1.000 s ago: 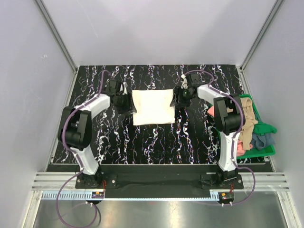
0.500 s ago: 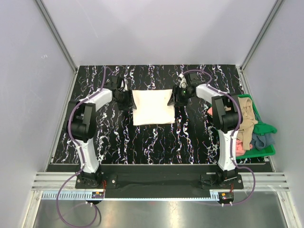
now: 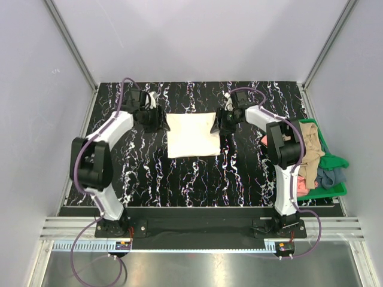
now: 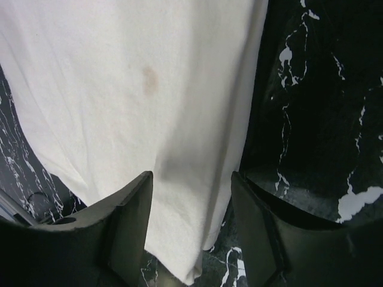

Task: Fold and stack the t-shirts
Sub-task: Neatly place the folded tshirt to the corner

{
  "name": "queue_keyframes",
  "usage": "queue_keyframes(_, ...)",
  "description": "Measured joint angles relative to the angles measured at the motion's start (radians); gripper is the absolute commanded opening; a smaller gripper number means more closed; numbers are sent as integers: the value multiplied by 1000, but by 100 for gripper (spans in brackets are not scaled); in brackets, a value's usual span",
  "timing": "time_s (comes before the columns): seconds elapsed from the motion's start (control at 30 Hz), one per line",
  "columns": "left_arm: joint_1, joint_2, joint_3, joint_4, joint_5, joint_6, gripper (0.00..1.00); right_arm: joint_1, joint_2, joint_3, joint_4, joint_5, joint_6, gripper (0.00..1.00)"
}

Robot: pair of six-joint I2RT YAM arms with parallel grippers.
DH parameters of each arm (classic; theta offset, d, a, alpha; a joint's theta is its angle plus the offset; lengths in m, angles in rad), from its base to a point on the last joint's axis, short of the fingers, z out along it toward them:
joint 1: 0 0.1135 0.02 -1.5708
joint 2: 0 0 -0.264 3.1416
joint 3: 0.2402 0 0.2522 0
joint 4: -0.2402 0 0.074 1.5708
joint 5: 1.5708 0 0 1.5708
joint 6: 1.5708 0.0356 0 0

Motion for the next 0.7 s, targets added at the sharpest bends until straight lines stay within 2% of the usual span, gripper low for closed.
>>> queue_keyframes(0.07, 3, 78, 0, 37, 12, -18, 56, 0, -17, 0, -21, 9, 8, 68)
queue_keyframes(0.2, 7, 217, 0, 66, 29, -37, 55, 0, -98, -8, -55, 60, 18, 68)
queue_keyframes(0.4, 6, 259, 2, 99, 34, -55, 49, 0, -272, -34, -69, 99, 24, 68)
queue_keyframes(0.5, 6, 274, 11, 116, 31, -67, 41, 0, -325, -47, -60, 101, 35, 68)
queue_keyframes(0.6, 7, 317, 42, 121, 35, -86, 22, 0, -343, -75, -40, 100, 55, 68)
queue_keyframes(0.63, 7, 328, 54, 122, 36, -92, 12, 0, -343, -83, -36, 99, 61, 68)
queue_keyframes(0.7, 7, 347, 79, 123, 34, -98, 3, 0, -343, -103, -35, 96, 71, 68)
